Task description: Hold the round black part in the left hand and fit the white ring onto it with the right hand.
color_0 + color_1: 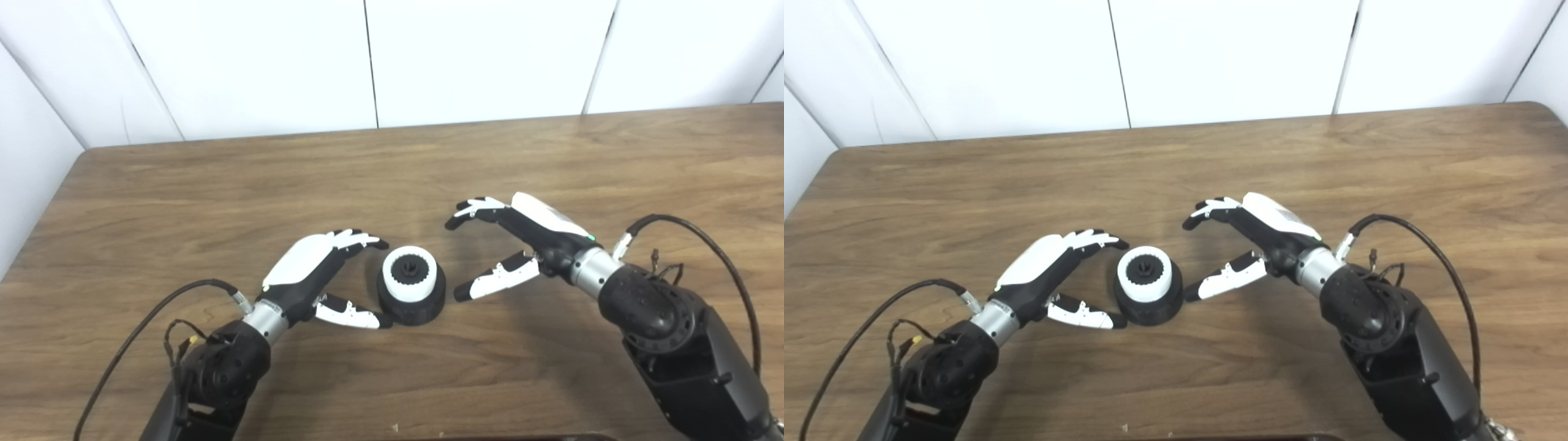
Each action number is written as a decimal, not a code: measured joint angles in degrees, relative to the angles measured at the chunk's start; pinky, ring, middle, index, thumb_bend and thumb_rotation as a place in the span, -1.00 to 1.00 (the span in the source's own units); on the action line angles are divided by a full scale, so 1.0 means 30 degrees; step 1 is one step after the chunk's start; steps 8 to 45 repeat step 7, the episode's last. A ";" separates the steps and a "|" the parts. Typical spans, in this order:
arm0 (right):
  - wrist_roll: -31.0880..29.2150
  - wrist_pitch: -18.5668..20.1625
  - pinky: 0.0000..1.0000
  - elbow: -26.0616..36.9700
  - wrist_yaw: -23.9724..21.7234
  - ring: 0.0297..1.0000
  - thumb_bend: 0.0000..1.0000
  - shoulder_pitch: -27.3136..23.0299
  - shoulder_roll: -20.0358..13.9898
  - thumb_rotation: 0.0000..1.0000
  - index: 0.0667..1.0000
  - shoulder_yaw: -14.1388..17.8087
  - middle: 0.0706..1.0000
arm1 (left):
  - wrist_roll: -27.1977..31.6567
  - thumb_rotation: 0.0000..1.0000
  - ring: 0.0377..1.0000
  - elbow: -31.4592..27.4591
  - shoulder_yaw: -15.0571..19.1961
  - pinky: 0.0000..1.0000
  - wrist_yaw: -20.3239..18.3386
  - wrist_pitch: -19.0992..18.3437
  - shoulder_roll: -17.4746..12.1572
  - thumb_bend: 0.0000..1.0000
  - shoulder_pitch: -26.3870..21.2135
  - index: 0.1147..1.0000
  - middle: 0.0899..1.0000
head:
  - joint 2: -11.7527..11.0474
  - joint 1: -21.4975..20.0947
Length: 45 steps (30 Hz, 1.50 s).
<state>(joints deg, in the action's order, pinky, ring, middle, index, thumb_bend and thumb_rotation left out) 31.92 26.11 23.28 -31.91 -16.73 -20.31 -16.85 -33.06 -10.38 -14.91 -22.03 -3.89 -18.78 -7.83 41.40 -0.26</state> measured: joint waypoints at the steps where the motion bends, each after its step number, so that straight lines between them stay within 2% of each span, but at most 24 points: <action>1: -0.0011 0.0000 0.96 0.0000 0.0004 0.98 1.00 -0.0018 -0.0058 -0.12 0.51 0.0063 0.83 | 0.0027 -0.10 0.94 -0.0025 0.0063 0.85 0.0000 -0.0002 -0.0075 1.00 -0.0022 0.68 0.81 | 0.0000 0.0000; 7: -0.0048 -0.0002 0.93 0.0001 0.0031 0.96 1.00 -0.0021 -0.0110 -0.06 0.54 0.0170 0.85 | 0.0596 -0.13 0.97 -0.0679 0.0479 0.78 -0.0618 -0.0645 -0.0359 1.00 -0.0041 0.87 0.92 | -0.0088 -0.0029; 45: -0.0048 -0.0002 0.93 0.0001 0.0031 0.96 1.00 -0.0021 -0.0110 -0.06 0.54 0.0170 0.85 | 0.0596 -0.13 0.97 -0.0679 0.0479 0.78 -0.0618 -0.0645 -0.0359 1.00 -0.0041 0.87 0.92 | -0.0088 -0.0029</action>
